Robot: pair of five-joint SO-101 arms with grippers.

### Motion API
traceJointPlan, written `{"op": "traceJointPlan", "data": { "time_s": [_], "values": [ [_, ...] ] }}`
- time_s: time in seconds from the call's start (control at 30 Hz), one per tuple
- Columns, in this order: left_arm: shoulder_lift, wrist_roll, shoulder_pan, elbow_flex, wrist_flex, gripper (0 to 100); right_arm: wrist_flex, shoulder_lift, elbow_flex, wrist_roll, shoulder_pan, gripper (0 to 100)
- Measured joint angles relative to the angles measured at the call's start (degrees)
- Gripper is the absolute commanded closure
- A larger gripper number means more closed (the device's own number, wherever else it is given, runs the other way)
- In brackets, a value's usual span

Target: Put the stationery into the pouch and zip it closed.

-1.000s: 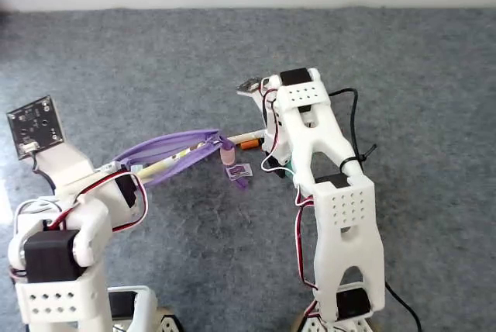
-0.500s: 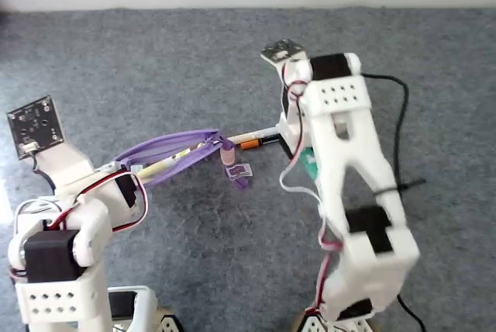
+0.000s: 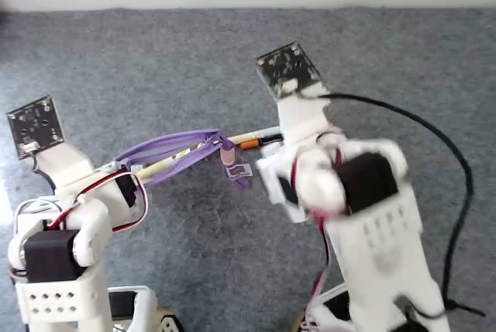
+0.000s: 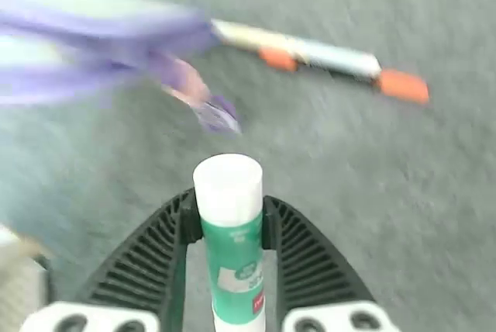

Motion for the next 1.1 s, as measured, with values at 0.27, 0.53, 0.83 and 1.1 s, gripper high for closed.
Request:
{"op": "traceJointPlan", "data": {
  "time_s": [0.27, 0.53, 0.83, 1.1],
  "values": [
    [0.0, 0.0, 0.0, 0.0, 0.0, 99, -17.7, -7.2, 0.1, -14.9, -14.5, 99.1],
    [0.0, 0.0, 0.0, 0.0, 0.0, 99, -42.0, -7.8, 10.3, -19.2, -19.3, 99.1],
    [0.0, 0.0, 0.0, 0.0, 0.0, 99, -62.2, -7.8, 25.9, -19.2, -19.5, 99.1],
    [0.0, 0.0, 0.0, 0.0, 0.0, 99, -64.8, -7.8, 30.5, -19.2, -19.5, 90.5]
  ]
}}
